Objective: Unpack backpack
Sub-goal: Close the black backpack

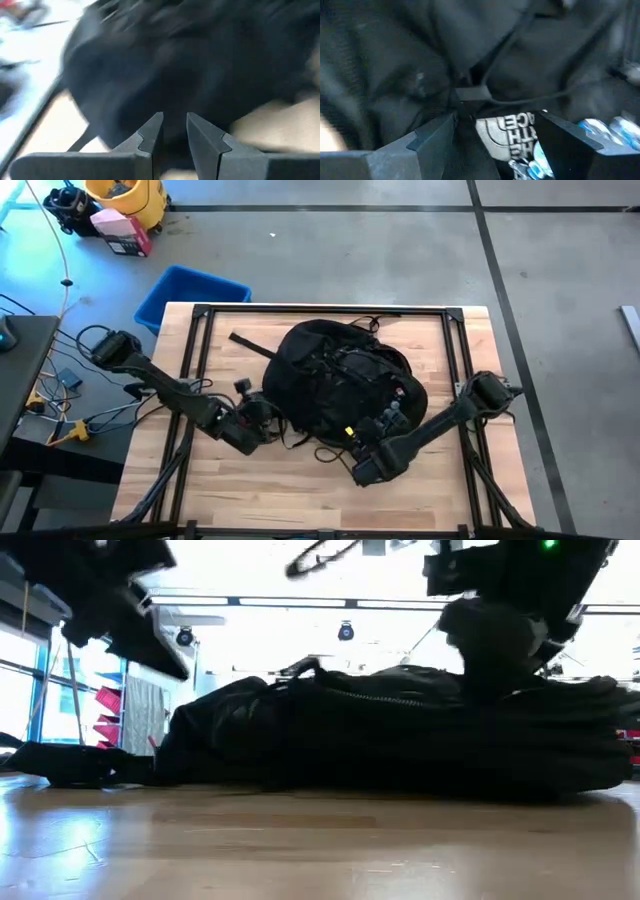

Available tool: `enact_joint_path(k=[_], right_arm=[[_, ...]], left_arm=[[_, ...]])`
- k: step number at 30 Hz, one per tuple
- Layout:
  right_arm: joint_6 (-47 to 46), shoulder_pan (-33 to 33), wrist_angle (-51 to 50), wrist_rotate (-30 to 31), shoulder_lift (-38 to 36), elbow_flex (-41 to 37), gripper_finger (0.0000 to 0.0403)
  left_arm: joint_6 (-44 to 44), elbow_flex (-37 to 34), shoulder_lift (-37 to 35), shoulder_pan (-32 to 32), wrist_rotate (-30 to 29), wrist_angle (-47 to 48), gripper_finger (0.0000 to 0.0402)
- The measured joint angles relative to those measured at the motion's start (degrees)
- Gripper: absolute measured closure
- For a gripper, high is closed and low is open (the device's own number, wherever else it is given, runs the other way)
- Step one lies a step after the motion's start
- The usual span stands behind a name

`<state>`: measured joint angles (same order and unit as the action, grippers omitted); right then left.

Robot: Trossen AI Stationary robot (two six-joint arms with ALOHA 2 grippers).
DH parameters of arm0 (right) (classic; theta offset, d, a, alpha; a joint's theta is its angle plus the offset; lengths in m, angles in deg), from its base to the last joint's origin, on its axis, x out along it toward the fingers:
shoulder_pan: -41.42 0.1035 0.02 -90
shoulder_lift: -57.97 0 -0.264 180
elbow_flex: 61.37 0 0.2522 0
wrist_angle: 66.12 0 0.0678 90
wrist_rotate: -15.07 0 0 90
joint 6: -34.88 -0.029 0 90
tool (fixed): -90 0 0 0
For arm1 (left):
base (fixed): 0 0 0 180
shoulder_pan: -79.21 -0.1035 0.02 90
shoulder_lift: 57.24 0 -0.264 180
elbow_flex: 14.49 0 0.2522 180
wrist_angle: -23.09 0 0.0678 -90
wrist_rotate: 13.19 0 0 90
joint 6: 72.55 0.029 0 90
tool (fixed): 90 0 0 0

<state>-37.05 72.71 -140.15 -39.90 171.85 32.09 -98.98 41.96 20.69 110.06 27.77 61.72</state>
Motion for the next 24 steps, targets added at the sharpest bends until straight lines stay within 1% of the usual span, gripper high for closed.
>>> enact_joint_path(k=[3,5,6,7,9,11,13,14,16,18,20,24], right_arm=[[10.3,-2.1,20.5,0.1,0.0,-0.7,0.0140],[18.6,-3.4,33.3,0.4,0.2,-1.0,0.0140],[24.0,-3.9,39.0,0.3,0.3,-1.0,0.0140],[29.2,-4.2,42.6,-0.5,0.1,-0.3,0.0140],[36.5,-4.4,44.3,-1.7,-0.6,2.9,0.0140],[39.9,-3.8,41.0,-0.9,-1.7,7.4,0.0140],[39.3,-2.6,32.3,0.7,-2.1,12.2,0.0140],[37.1,-1.8,26.4,1.9,-2.0,14.5,0.0140],[30.0,-0.2,13.2,4.1,-1.8,18.0,0.0140],[21.5,1.3,3.1,5.4,-1.8,19.7,0.0140],[12.7,2.7,-6.7,6.6,-1.9,20.0,0.0140],[-1.4,4.3,-20.6,6.8,-1.8,16.8,0.0140]], left_arm=[[10.1,0.7,0.0,0.0,7.3,-10.7,0.0337],[13.7,1.6,0.1,0.3,9.5,-15.7,0.0337],[14.5,2.2,0.1,0.7,9.6,-16.7,0.0337],[15.0,2.9,0.1,1.0,9.6,-16.6,0.0337],[15.1,3.8,0.1,1.7,9.6,-17.0,0.0337],[15.1,3.8,0.1,2.3,9.6,-17.6,0.0337],[14.8,3.7,0.4,2.5,9.6,-17.7,0.0337],[14.7,3.3,0.6,2.5,9.6,-17.8,0.0337],[14.7,2.3,1.3,1.8,9.5,-17.0,0.0337],[13.6,1.1,2.0,0.8,9.5,-14.3,0.0337],[10.6,1.0,2.9,-0.5,9.6,-8.5,0.0337],[2.9,1.1,3.0,-2.4,9.5,6.0,0.0337]])
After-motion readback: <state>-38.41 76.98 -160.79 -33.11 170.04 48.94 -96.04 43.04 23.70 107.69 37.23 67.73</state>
